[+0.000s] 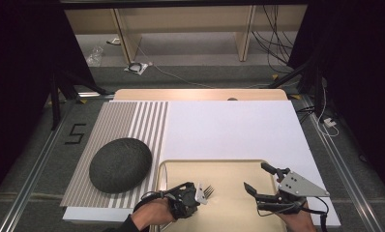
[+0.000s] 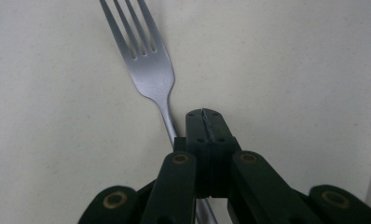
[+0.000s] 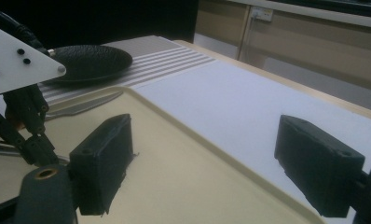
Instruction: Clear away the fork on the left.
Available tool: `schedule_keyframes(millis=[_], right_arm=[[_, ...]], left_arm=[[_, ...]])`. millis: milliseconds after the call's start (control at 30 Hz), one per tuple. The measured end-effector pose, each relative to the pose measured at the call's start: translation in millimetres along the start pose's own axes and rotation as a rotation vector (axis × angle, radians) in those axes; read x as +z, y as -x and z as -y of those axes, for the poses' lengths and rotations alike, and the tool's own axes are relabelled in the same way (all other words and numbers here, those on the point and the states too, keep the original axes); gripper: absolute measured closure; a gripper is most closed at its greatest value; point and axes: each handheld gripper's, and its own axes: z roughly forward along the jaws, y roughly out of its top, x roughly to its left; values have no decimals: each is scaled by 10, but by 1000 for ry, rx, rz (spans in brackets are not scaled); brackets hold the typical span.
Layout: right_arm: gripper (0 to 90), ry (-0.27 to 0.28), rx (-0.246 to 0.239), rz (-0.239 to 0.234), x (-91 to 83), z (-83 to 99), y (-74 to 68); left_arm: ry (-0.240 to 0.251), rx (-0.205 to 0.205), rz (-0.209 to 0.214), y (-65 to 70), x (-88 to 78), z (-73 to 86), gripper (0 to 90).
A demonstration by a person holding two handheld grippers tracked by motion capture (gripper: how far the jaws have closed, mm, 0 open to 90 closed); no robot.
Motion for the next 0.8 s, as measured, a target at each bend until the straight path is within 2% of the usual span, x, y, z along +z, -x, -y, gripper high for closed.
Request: schedule_keyframes(millis=[367,800], right_arm=[[201,-1,-2,0,2,1,-1],[201,-1,-1,0,1,1,0]], left_arm=[[13,-68,-21,-145,-31,113,892],[6,-111,-30,-263,-70,215,893]])
